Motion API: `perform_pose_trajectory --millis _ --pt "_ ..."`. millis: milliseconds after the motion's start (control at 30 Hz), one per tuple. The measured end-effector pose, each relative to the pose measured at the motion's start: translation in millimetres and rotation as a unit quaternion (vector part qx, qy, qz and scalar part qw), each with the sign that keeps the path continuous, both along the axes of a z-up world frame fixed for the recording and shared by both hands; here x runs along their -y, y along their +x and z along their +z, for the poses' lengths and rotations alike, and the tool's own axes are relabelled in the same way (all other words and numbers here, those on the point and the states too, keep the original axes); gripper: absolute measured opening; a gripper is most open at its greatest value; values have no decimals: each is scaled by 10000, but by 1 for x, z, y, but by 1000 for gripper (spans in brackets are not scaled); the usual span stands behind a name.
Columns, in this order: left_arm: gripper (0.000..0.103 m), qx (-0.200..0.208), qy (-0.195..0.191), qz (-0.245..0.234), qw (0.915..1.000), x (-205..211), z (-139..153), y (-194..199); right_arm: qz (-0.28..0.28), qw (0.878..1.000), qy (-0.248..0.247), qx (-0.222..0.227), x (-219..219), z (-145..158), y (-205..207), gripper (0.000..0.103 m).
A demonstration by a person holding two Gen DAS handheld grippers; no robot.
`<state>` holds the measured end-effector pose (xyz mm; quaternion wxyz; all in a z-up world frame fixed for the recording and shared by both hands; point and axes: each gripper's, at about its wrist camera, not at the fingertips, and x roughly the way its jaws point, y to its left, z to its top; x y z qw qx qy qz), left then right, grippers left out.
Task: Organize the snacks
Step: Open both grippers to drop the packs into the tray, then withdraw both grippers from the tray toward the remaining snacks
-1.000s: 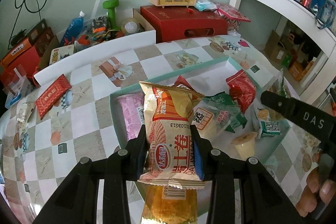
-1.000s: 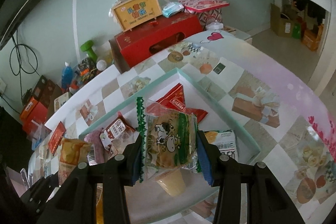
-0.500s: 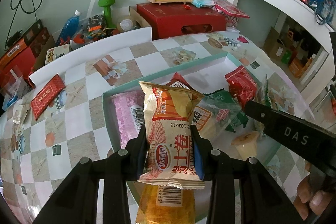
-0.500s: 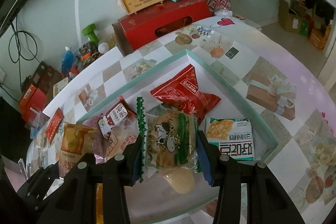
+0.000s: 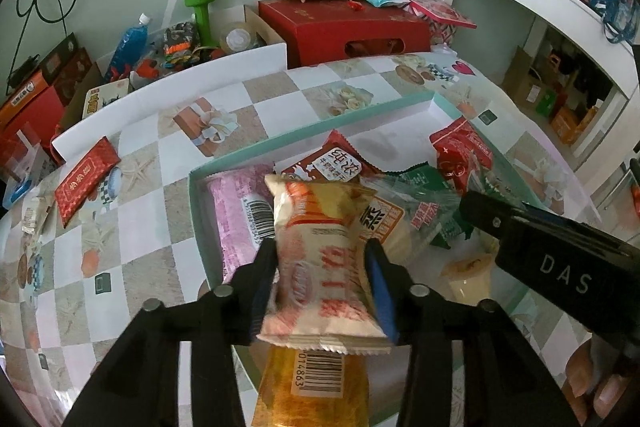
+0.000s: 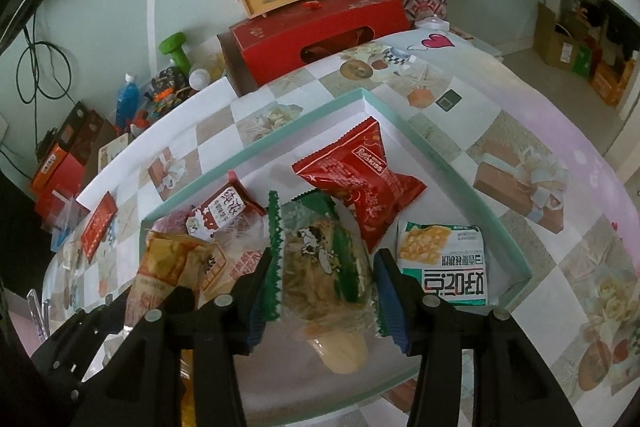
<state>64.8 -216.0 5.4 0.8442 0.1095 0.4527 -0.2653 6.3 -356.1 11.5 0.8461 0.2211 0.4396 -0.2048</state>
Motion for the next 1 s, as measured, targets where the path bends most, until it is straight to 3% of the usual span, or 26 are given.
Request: perform_pose_trajectory --millis 133,600,900,933,967,1000 --pt "51 40 -14 -1 10000 -2 4 0 7 10000 -43 35 -1 4 -1 60" --pt "54 251 -47 29 9997 -9 25 -3 -67 9996 -111 237 0 18 -8 60" --pt "55 204 80 774 9968 -44 29 18 37 9998 -140 110 -4 14 -4 65" --pt "62 174 105 906 9957 -49 29 21 77 9998 -139 99 -6 14 -2 66" --pt "76 154 137 1035 9944 -54 27 24 110 9998 -135 90 -8 14 -1 68" --pt "81 152 158 1107 9936 -57 26 25 148 9998 -127 79 -10 13 1 73"
